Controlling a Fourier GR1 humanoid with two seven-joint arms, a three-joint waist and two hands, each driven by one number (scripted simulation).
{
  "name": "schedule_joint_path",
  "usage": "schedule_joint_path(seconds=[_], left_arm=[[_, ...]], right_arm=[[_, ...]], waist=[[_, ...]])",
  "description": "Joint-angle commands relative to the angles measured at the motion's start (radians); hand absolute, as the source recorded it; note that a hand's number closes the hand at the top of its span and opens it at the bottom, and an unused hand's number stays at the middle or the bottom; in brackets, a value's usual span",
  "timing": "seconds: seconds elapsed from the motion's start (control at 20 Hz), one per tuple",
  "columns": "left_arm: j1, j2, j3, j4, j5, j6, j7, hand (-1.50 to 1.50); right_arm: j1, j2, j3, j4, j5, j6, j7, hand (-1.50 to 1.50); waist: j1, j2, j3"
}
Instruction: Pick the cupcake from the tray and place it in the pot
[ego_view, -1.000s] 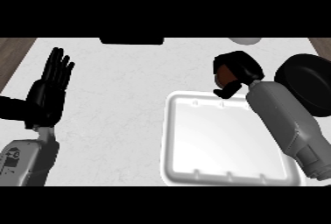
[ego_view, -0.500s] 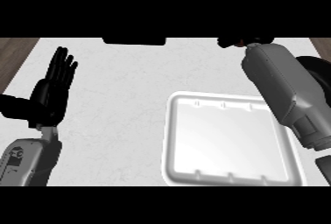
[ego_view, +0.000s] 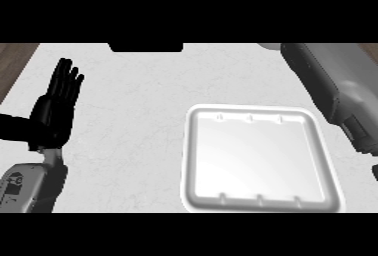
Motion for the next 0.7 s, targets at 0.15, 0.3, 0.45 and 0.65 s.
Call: schedule_joint_path(seconds=[0.15,0.3,0.45,0.65], left_arm=[[0.006,0.018,0.038,-0.003,0.005,-0.001,0.01,0.0],[0.027,0.008,0.027,-0.048,0.008,-0.004,0.02,0.0],[0.012,0.036,0.053,-0.048,0.01,-0.006,0.062,0.0],[0.041,0.006,0.036,-0.07,-0.003,-0.005,0.028,0.0]], right_arm=[[0.123,-0.125,-0.036,-0.122,-0.017,0.094,0.05,1.5],[0.204,-0.214,-0.077,-0.185,-0.049,0.081,0.003,1.5],[0.324,-0.226,-0.073,-0.329,-0.042,0.055,0.046,1.5],[0.473,-0.359,-0.157,-0.439,-0.135,0.055,-0.096,1.5]], waist=[[-0.035,-0.005,0.003],[-0.029,-0.001,0.003],[-0.035,-0.004,0.003],[-0.022,0.003,0.003]])
